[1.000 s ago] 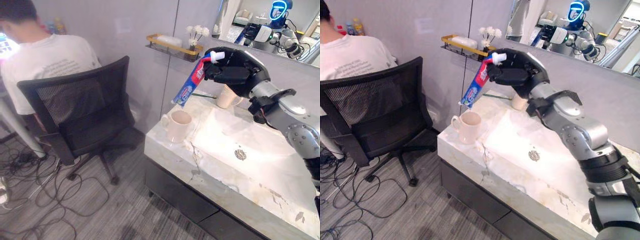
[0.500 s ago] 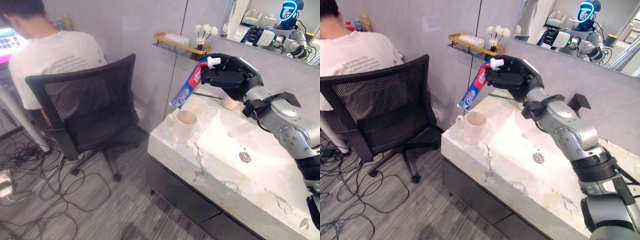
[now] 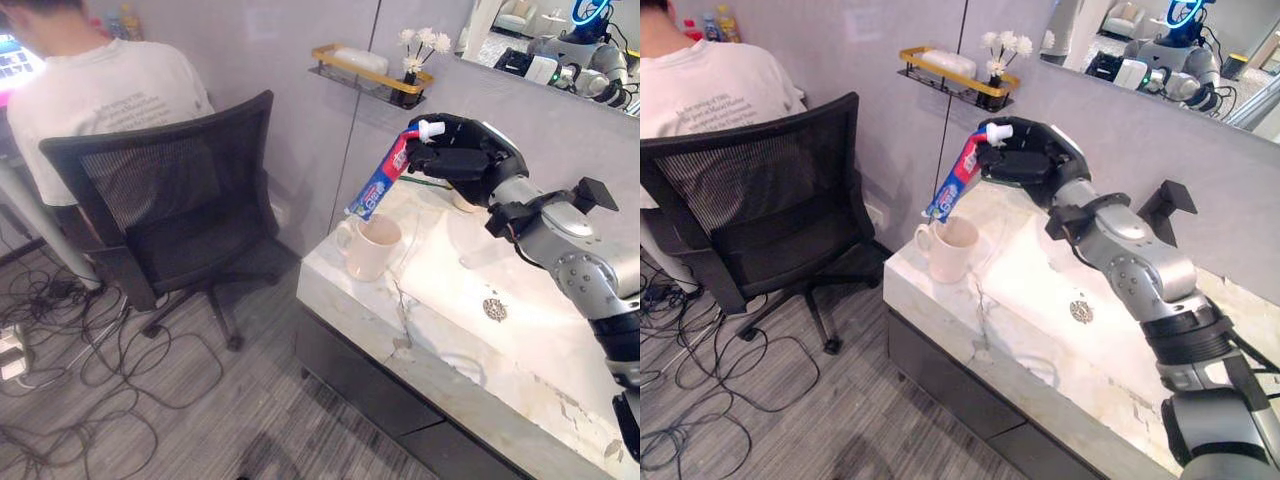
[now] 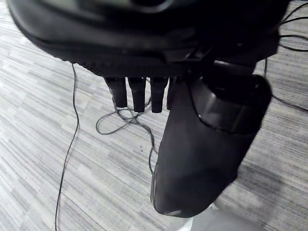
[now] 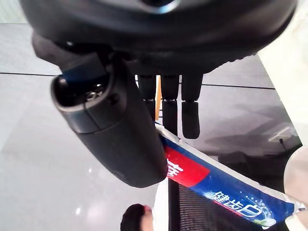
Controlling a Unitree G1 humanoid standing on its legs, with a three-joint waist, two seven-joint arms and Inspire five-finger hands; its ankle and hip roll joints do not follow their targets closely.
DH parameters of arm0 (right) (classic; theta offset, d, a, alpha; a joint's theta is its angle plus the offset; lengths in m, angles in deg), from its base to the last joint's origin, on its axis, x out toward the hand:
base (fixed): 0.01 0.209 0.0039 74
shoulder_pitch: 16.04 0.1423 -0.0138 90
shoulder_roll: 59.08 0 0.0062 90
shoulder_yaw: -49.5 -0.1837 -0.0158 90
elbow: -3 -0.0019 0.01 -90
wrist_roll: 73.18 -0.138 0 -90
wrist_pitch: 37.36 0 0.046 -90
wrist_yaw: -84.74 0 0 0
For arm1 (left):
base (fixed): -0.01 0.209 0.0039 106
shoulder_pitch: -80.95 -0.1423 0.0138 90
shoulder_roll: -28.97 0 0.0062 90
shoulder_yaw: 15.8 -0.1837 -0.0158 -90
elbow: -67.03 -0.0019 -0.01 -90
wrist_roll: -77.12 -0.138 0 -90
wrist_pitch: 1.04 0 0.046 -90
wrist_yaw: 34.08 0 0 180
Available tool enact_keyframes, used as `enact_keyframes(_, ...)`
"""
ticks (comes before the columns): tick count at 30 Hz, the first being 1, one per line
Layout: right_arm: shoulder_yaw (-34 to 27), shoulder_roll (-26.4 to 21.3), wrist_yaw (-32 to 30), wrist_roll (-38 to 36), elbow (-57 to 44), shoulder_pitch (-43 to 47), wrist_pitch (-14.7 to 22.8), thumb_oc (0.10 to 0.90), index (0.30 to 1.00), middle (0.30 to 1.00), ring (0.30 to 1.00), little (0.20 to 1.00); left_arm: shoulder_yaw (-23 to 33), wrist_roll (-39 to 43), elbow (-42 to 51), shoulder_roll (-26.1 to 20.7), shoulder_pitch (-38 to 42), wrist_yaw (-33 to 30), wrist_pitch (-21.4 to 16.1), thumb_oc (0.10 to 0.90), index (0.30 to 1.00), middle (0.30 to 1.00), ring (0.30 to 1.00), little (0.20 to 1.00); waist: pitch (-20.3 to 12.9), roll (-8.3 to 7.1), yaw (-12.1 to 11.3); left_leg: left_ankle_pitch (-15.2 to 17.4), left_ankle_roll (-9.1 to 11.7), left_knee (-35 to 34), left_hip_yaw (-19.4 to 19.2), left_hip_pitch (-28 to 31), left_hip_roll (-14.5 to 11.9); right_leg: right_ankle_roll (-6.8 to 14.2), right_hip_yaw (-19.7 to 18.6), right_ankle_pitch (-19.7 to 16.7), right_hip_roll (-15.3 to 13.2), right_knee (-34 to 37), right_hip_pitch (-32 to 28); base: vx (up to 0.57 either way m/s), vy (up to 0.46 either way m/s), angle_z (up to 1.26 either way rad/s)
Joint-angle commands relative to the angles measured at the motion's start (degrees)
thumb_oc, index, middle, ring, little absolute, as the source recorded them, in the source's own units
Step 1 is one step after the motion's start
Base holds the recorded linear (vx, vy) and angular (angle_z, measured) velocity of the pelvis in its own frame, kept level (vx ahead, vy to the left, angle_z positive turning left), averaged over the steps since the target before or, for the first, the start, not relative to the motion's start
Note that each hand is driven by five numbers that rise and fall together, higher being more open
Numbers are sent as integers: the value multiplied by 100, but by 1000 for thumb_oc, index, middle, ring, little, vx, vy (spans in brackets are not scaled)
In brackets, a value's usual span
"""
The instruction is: Organize the bathroom.
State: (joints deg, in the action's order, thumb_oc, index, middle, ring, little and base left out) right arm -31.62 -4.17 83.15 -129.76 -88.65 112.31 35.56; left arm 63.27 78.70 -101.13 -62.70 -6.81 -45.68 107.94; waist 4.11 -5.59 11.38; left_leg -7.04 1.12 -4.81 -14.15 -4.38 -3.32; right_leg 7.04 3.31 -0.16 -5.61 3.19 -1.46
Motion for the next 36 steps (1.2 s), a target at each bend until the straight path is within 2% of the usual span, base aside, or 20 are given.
enact_keyframes(1,-930,166,-21,-3,39,507,909,400,300,300,300,300,-65,-320,-435,-402,-24,-98,135,800,900,900,900,900,-253,-133,-83,987,113,1121,-114,8,-311,237,33,151,-32,-734,440,-4,7,-4)
enact_keyframes(19,-1229,-69,143,-98,-123,208,918,400,300,300,300,300,-19,-274,-484,-353,-83,-90,92,800,900,900,900,900,-289,-143,75,975,134,1069,-264,138,-347,243,64,114,-29,-735,459,-5,6,-3)
enact_keyframes(36,-1311,56,292,-353,-304,-46,855,400,300,300,300,300,-15,-187,-511,-334,-79,-87,125,800,900,900,900,900,-258,-104,114,956,147,1020,-221,158,-333,242,26,93,-16,-724,519,-4,2,-2)
